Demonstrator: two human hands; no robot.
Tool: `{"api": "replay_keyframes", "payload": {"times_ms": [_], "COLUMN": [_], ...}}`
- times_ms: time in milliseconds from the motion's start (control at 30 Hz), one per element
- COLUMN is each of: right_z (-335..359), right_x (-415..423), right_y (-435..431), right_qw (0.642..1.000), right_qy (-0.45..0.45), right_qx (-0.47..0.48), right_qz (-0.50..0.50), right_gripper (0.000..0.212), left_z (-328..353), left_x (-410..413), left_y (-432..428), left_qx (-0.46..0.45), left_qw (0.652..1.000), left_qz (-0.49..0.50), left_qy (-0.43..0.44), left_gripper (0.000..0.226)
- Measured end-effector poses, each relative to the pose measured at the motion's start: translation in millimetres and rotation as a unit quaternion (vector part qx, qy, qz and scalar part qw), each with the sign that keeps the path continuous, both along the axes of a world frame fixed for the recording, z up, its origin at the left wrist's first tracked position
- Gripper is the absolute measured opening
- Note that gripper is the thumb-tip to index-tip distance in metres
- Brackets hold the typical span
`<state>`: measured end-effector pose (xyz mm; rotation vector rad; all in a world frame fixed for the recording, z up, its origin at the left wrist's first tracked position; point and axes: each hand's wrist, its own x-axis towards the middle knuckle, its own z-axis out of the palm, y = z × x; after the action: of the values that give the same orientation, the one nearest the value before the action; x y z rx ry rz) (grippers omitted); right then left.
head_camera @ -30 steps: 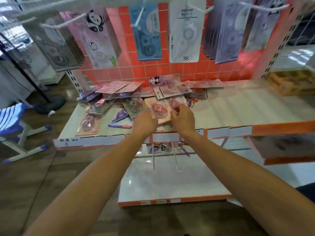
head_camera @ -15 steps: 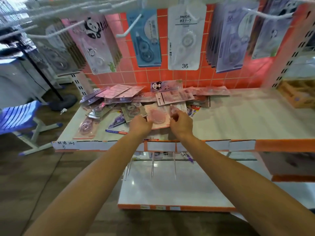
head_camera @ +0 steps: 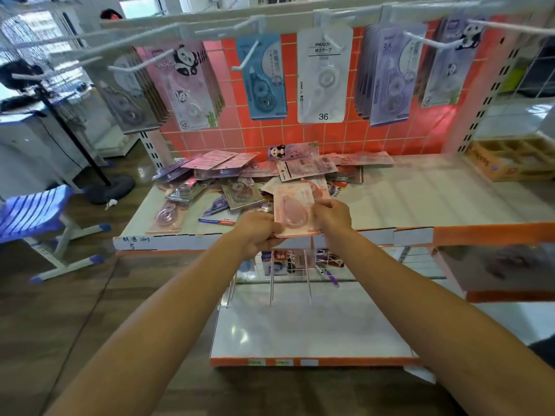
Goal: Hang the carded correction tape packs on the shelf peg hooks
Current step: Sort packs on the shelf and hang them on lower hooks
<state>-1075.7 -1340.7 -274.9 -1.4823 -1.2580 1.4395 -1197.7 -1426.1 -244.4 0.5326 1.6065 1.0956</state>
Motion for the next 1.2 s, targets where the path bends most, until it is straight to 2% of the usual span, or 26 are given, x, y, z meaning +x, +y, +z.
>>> {"api": "replay_keyframes", "payload": {"times_ms": [200, 367, 467, 667, 833, 1000, 1200], "right_z": [3, 5, 3, -12, -29, -65, -138], "right_x": [6, 13, 18, 40, 59, 73, 73], "right_y": [-20, -45, -64, -97, -115, -127, -121], "right_qw": [1.0, 0.998, 0.998, 0.998, 0.999, 1.0, 1.0], "right_qy": [0.012, 0.01, 0.012, 0.028, 0.024, 0.003, -0.008], "right_qx": [0.026, 0.065, 0.064, 0.057, 0.043, 0.024, -0.022], "right_qz": [-0.011, -0.009, -0.004, 0.008, 0.009, 0.001, 0.001], "right_gripper": [0.018, 0.023, 0.019, 0.032, 0.021, 0.015, 0.019], "left_z": [-9, -24, -34, -56, -80, -120, -187], "left_x": [3, 4, 6, 20, 38, 53, 56], "left_y": [-42, -77, -93, -117, -128, -133, -123], "left_qx": [-0.018, -0.018, -0.016, -0.021, -0.025, -0.054, -0.091], "left_qw": [0.988, 0.976, 0.967, 0.947, 0.932, 0.918, 0.893], "left_qz": [-0.124, -0.158, -0.176, -0.204, -0.226, -0.254, -0.305], "left_qy": [0.091, 0.148, 0.184, 0.246, 0.284, 0.301, 0.319], "left_gripper": [0.021, 0.019, 0.016, 0.017, 0.02, 0.012, 0.021]}}
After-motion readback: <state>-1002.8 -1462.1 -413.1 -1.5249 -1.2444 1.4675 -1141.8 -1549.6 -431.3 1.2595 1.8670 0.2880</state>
